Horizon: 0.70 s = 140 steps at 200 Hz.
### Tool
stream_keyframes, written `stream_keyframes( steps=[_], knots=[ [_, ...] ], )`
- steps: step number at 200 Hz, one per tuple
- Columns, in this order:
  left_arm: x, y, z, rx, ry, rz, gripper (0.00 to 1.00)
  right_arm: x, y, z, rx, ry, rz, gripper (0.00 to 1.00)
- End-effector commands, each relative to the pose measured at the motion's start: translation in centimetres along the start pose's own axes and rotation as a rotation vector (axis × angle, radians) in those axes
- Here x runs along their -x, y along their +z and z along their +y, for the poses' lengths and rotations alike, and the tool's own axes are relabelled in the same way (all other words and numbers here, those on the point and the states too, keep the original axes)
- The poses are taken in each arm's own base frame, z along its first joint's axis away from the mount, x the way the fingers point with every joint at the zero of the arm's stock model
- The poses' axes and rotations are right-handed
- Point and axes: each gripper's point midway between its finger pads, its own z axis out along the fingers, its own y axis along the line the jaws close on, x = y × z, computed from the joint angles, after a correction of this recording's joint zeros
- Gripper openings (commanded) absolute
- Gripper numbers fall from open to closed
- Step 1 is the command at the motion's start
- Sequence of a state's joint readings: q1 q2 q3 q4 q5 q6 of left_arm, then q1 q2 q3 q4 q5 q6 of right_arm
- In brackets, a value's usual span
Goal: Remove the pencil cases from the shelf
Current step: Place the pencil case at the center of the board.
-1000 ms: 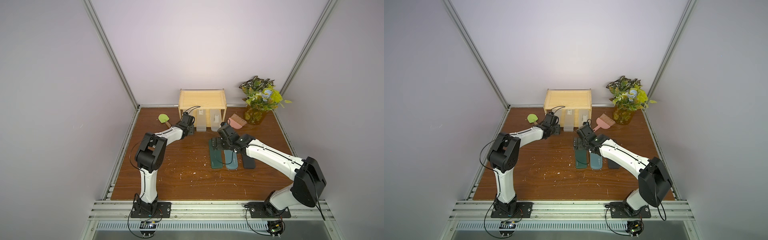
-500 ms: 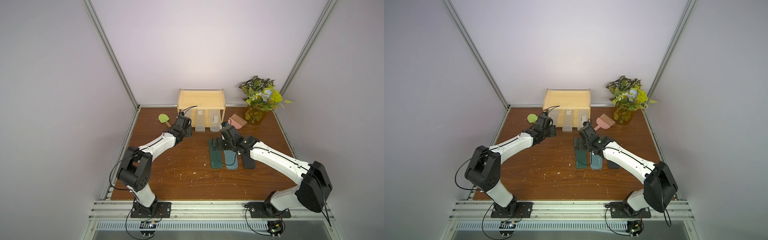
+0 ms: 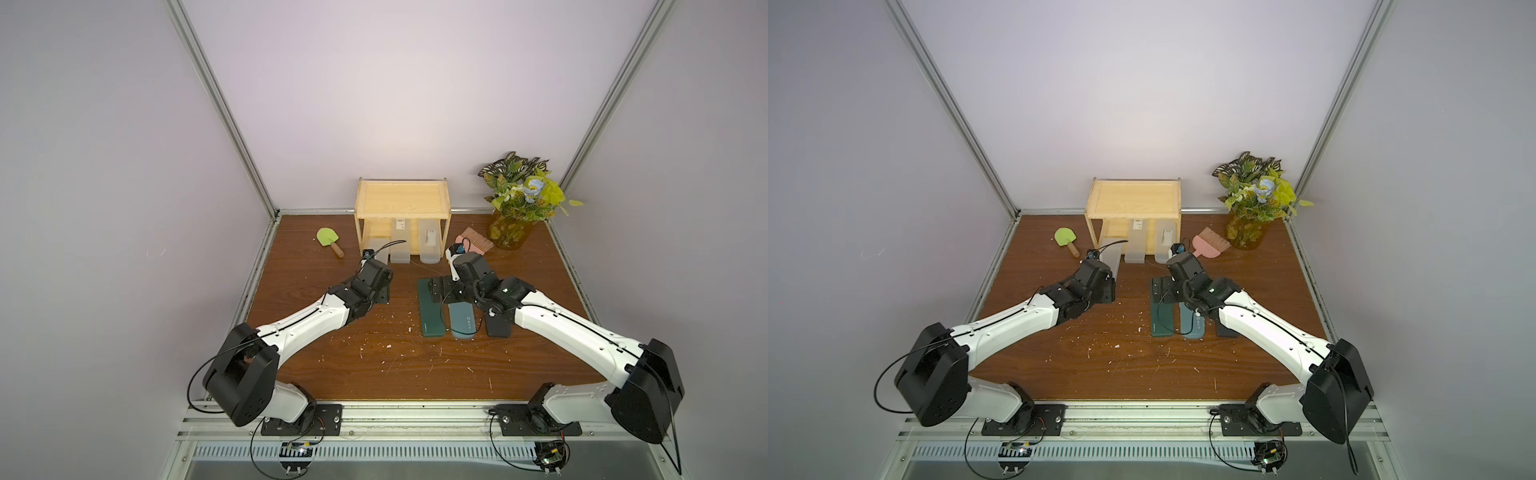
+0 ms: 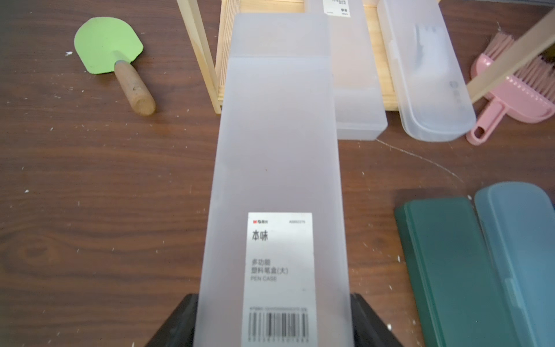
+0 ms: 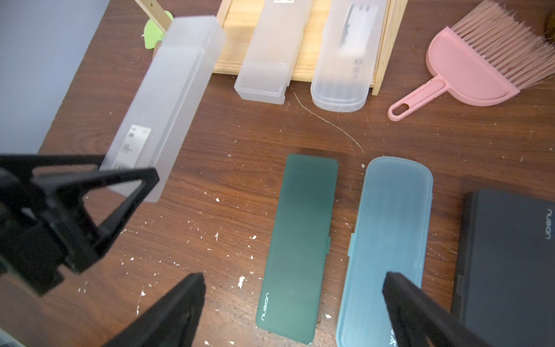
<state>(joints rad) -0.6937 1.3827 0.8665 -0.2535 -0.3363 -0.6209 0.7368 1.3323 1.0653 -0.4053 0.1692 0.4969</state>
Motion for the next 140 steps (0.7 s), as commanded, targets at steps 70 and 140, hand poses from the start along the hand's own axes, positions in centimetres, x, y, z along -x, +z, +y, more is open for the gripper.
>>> stream_keyframes(
  steps=[70, 140],
  knots=[
    [-11.3, -4.4, -1.7, 0.028, -0.127, 0.026, 0.44, 0.7, -2.0, 0.6, 0.074, -0.052, -0.038, 0.99],
    [-13.3, -1.5, -5.6, -0.031, -0.129, 0.043, 0.46, 0.1, -2.5, 0.0, 0.065, -0.040, -0.038, 0.99]
  ],
)
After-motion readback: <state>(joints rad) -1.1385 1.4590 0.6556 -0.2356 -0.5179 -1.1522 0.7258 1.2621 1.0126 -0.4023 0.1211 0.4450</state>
